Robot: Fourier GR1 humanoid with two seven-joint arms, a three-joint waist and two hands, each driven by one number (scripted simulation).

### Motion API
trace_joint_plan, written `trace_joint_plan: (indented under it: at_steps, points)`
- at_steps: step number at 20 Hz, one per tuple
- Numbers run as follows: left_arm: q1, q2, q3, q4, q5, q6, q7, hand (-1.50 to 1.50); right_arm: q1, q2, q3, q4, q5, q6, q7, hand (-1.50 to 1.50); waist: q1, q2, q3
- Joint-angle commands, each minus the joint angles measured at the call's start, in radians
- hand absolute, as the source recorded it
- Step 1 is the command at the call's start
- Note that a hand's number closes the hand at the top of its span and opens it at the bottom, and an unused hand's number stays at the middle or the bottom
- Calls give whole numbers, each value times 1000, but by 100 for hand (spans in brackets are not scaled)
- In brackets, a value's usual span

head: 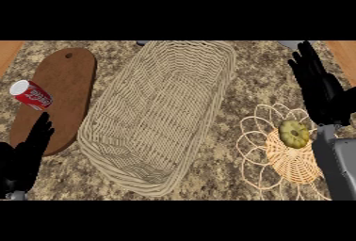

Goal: Pick the squash from the placemat and place it in the basket

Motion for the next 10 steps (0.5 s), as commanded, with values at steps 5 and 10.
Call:
trace_joint_plan:
  at_steps: [5, 10]
  points:
    - [-171, 68, -62, -123, -86, -56, -101, 0, -39, -59, 368, -35, 121, 380, -25, 150, 39, -6, -7]
    - [-196, 56, -76, -112, -82, -78, -134, 0, 165, 102, 552, -62, 167, 372, -159, 150, -5, -7, -5]
